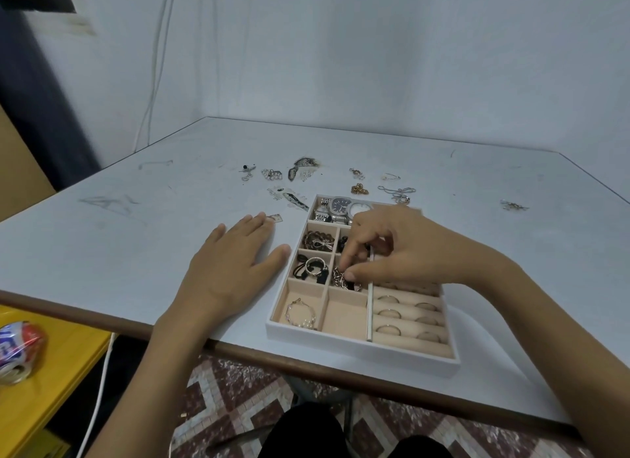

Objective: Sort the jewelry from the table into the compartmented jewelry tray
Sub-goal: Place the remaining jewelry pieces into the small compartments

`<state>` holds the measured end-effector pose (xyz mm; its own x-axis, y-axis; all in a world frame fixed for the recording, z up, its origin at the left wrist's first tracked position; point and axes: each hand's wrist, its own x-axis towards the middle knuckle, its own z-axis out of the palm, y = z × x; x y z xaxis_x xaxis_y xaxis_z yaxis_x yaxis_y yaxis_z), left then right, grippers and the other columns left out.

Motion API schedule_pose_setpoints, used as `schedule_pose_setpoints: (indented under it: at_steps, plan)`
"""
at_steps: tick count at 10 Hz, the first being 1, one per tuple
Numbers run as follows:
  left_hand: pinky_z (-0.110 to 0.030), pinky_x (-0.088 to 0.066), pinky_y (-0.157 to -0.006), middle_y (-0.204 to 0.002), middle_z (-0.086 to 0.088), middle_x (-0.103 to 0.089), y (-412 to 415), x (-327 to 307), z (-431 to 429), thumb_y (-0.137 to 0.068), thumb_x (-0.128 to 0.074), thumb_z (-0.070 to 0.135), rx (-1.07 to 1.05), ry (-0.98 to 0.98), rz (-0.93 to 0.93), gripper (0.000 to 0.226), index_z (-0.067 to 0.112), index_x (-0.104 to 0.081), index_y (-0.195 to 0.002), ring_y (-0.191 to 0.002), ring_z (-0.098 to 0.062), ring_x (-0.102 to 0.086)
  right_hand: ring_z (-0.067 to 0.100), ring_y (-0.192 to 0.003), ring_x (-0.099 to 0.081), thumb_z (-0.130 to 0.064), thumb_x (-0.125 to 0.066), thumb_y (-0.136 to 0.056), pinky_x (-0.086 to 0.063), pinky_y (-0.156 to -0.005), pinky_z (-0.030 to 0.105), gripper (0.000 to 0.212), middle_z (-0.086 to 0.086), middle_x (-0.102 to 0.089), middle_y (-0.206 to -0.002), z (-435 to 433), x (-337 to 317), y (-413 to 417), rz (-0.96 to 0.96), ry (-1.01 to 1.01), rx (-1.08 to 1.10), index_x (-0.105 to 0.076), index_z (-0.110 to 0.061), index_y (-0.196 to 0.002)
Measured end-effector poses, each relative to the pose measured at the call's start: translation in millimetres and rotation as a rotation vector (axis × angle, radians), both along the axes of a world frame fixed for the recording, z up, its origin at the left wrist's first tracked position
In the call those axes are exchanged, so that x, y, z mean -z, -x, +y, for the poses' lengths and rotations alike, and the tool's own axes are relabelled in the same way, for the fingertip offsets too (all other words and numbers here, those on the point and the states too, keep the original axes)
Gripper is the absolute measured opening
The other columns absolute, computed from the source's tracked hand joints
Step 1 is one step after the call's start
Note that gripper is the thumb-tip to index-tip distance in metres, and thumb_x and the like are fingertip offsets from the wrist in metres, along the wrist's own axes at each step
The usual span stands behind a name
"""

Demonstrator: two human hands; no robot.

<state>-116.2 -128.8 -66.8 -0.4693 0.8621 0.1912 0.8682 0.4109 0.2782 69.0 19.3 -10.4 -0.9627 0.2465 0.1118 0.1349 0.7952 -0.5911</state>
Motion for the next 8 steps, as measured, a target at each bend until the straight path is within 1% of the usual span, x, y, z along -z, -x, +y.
schedule_pose_setpoints:
  at_steps: [1, 2, 3, 4, 5, 6, 7, 8]
  plan:
    - [-0.028, -0.004, -0.117, -0.158, 0.012, -0.015, -0.5, 0.2, 0.8, -0.066, 0.0, 0.072, 0.004, -0.004, -0.001, 0.098, 0.026, -0.023, -0.15, -0.144, -0.002, -0.01, 0.0, -0.067, -0.051, -0.022, -0.081, -0.074, -0.039, -0.061, 0.014, 0.007, -0.015, -0.059, -0.07, -0.1, -1.0, -2.0, -0.019, 0.031, 0.001, -0.078, -0.023, -0.081]
    - [-0.027, -0.004, -0.117, -0.157, 0.012, -0.017, -1.5, -1.5, 0.0, -0.068, -0.004, 0.071, 0.006, -0.002, -0.012, 0.095, 0.026, -0.025, -0.149, -0.144, -0.002, -0.012, 0.002, -0.066, -0.05, -0.026, -0.081, -0.074, -0.04, -0.063, 0.018, 0.012, -0.01, -0.062, -0.074, 1.7, -6.0, -5.3, -0.012, 0.073, -0.028, -0.078, -0.024, -0.086]
    - [-0.029, -0.012, -0.116, -0.154, 0.012, -0.026, -0.7, -4.3, -0.4, -0.074, -0.017, 0.067, -0.016, -0.037, -0.044, 0.084, 0.027, -0.034, -0.146, -0.141, -0.006, -0.023, 0.019, -0.073, -0.061, -0.031, -0.075, -0.078, -0.049, -0.072, 0.028, 0.018, 0.001, -0.069, -0.083, 8.3, -18.1, -12.1, 0.103, 0.13, 0.035, -0.076, -0.026, -0.095]
    - [-0.034, -0.029, -0.106, -0.144, 0.01, -0.042, 1.2, -8.0, 3.7, -0.077, -0.028, 0.059, -0.034, -0.08, -0.038, 0.07, 0.028, -0.047, -0.137, -0.131, -0.013, -0.039, 0.019, -0.071, -0.059, -0.028, -0.069, -0.084, -0.049, -0.07, 0.024, 0.014, -0.007, -0.068, -0.075, 28.9, -23.4, -19.0, 0.279, 0.191, 0.239, -0.074, -0.025, -0.097]
    - [-0.034, -0.036, -0.09, -0.122, 0.007, -0.055, 7.5, -16.5, 15.0, -0.078, -0.036, 0.049, -0.064, -0.084, -0.04, 0.05, 0.034, -0.06, -0.119, -0.118, -0.018, -0.047, 0.008, -0.059, -0.046, -0.018, -0.067, -0.086, -0.037, -0.051, 0.012, 0.01, -0.009, -0.06, -0.069, 55.7, -15.9, -21.5, 0.431, 0.263, 0.473, -0.074, -0.022, -0.093]
    - [-0.032, -0.04, -0.085, -0.101, 0.01, -0.057, 19.7, -32.4, 38.4, -0.09, -0.049, 0.036, -0.051, -0.069, -0.071, 0.025, 0.033, -0.062, -0.111, -0.106, -0.018, -0.055, 0.01, -0.056, -0.046, -0.015, -0.065, -0.086, -0.036, -0.049, 0.016, 0.01, 0.0, -0.058, -0.071, 79.1, 0.3, -21.1, 0.475, 0.245, 0.674, -0.072, -0.022, -0.088]
    - [-0.036, -0.048, -0.089, -0.104, 0.009, -0.061, 30.0, -42.4, 77.7, -0.094, -0.051, 0.028, 0.054, -0.074, -0.12, 0.023, 0.029, -0.061, -0.115, -0.095, -0.015, -0.059, 0.014, -0.06, -0.049, -0.018, -0.066, -0.083, -0.043, -0.063, 0.027, 0.01, -0.002, -0.058, -0.073, 96.9, 20.3, -20.7, 0.406, 0.091, 0.793, -0.071, -0.025, -0.088]
    - [-0.037, -0.047, -0.096, -0.113, 0.004, -0.064, 34.7, -42.4, 119.7, -0.094, -0.054, 0.014, 0.25, -0.141, -0.259, 0.026, 0.023, -0.062, -0.117, -0.1, -0.011, -0.058, 0.015, -0.066, -0.052, -0.019, -0.065, -0.082, -0.042, -0.071, 0.033, 0.011, -0.005, -0.059, -0.077, 106.8, 35.1, -20.9, 0.345, -0.002, 0.863, -0.07, -0.026, -0.089]
